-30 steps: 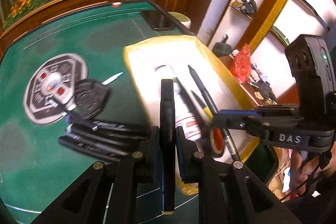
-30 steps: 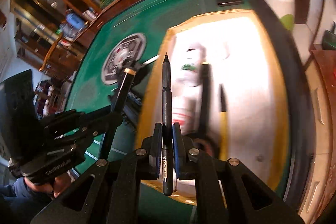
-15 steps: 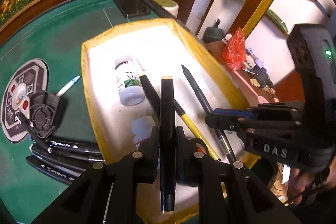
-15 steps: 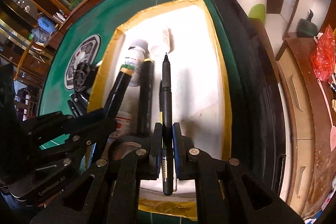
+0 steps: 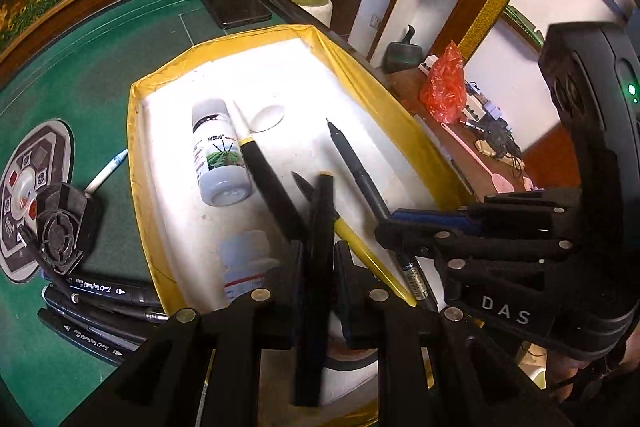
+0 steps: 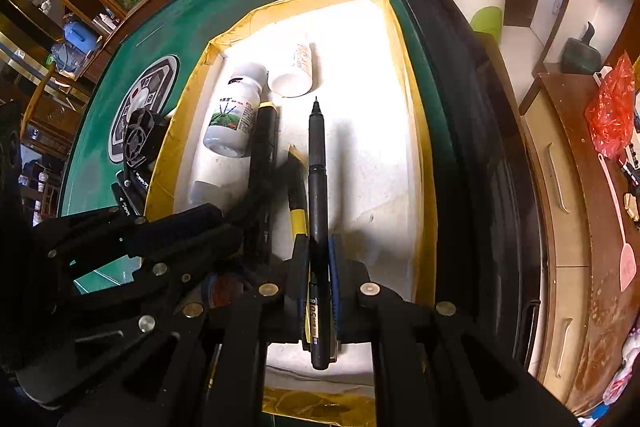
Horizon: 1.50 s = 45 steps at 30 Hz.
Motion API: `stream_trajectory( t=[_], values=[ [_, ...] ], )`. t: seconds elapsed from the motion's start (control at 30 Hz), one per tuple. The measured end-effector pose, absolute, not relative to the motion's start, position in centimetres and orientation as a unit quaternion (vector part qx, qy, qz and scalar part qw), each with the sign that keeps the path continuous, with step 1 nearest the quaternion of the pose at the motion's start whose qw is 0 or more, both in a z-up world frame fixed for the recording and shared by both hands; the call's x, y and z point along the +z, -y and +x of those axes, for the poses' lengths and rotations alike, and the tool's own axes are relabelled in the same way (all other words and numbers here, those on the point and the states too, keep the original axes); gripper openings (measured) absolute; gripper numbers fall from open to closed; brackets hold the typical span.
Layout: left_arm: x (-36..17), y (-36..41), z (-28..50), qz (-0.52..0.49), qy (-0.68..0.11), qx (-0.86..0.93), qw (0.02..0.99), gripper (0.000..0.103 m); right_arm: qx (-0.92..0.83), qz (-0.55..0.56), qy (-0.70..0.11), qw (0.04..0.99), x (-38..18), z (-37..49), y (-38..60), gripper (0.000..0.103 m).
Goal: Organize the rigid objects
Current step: 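Carry the black marker and black pen into the tray and open both tools, then grasp a black marker with the right tool while the left tool grasps the black fan-shaped holder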
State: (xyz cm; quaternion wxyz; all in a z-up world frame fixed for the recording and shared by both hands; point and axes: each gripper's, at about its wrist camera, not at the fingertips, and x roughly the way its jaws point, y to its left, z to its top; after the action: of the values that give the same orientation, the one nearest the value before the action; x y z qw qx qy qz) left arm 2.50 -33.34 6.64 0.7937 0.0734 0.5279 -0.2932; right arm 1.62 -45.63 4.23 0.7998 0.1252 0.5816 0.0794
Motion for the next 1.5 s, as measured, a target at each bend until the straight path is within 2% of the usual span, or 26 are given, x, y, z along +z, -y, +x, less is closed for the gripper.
stream_trajectory(
  t=[0.1, 0.23, 0.33, 0.5, 0.63, 0.77, 0.93, 1.23, 1.5],
  values=[
    [6.7, 33.3, 2.5, 0.07, -0.529, -0.295, 0.792, 0.017, 0.076, 0.127, -0.58, 0.801, 4.4, 1.5, 45.7, 0.01],
    [7.2, 32.8, 2.5, 0.058, -0.528, -0.296, 0.794, 0.032, 0.071, 0.123, -0.573, 0.807, 4.9, 1.3, 45.7, 0.018],
    [7.8, 32.3, 2.3, 0.052, -0.522, -0.298, 0.798, 0.032, 0.067, 0.118, -0.563, 0.815, 5.6, 1.1, 45.6, 0.025],
    [9.0, 30.3, 2.0, 0.031, -0.512, -0.29, 0.808, 0.033, 0.072, 0.118, -0.544, 0.828, 6.7, 1.0, 45.1, 0.025],
    [9.9, 27.3, 1.9, 0.008, -0.503, -0.267, 0.822, 0.04, 0.091, 0.12, -0.531, 0.834, 7.5, 1.1, 43.9, 0.025],
    [10.5, 23.1, 1.3, -0.02, -0.496, -0.231, 0.837, 0.043, 0.11, 0.116, -0.524, 0.836, 8.0, 1.3, 42.2, 0.031],
    [10.0, 16.9, 0.6, -0.048, -0.494, -0.171, 0.851, 0.049, 0.154, 0.107, -0.528, 0.828, 8.3, 1.8, 38.6, 0.031],
    [7.2, 6.3, -0.9, -0.101, -0.512, -0.091, 0.848, 0.049, 0.258, 0.052, -0.547, 0.795, 8.8, 4.8, 28.4, 0.029],
    [6.7, 2.4, -1.9, -0.094, -0.51, -0.091, 0.85, 0.049, 0.272, -0.048, -0.564, 0.778, 7.0, 10.7, 19.8, 0.029]
  ],
)
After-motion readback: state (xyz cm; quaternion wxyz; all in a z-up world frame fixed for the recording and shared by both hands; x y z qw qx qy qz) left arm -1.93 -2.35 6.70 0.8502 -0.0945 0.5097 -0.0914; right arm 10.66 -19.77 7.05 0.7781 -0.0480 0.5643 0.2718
